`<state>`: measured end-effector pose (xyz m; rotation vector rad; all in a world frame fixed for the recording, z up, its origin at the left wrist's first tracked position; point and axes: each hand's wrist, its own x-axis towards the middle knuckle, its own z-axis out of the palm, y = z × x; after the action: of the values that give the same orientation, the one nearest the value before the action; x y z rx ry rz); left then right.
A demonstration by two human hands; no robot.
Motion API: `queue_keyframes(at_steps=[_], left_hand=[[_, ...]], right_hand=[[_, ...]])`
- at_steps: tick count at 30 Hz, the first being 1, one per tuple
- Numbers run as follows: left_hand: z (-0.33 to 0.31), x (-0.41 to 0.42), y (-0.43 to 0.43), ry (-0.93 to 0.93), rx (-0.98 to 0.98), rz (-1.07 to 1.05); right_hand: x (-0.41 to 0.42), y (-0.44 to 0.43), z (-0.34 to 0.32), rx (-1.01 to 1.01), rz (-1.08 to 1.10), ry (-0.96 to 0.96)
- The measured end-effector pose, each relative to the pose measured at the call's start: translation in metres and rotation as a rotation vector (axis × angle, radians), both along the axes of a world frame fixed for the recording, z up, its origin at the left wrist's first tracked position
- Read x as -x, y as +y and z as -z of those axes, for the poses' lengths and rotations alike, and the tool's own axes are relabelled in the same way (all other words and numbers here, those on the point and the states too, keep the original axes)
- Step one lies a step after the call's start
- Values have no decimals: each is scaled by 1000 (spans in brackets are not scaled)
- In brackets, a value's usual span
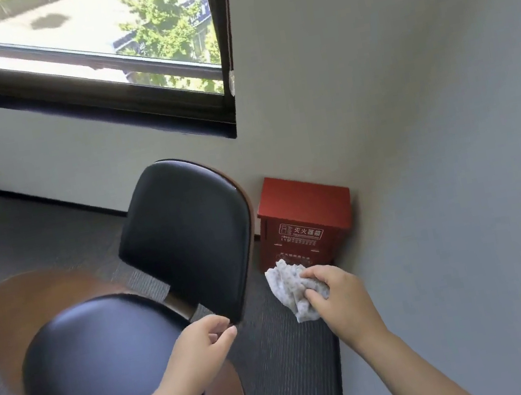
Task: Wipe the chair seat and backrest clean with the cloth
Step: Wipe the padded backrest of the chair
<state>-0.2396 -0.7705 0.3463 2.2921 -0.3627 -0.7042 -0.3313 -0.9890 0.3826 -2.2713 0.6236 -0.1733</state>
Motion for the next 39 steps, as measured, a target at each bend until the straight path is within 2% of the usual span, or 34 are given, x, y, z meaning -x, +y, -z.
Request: queue_keyframes(at_steps=[7,19,24,29,33,39], left_hand=[[23,-35,15,46,-9,-144],[48,-171,-44,118,252,-277],[62,-201,-74,453,519,-410],[80,-209,-98,579,627,-436],[104,-214,-111,560,674,-580],[132,-230,-126,350,598,-676]], right_hand=[[-62,-15,26,71,-161,61],[-195,-19,64,75,-177,-8],[-215,-23,82,-61,-155,-27],[-225,-30,102,-170,-177,-66],[-229,-47,125,-264,-219,-61],[-243,-107,164,-241,-17,-54]])
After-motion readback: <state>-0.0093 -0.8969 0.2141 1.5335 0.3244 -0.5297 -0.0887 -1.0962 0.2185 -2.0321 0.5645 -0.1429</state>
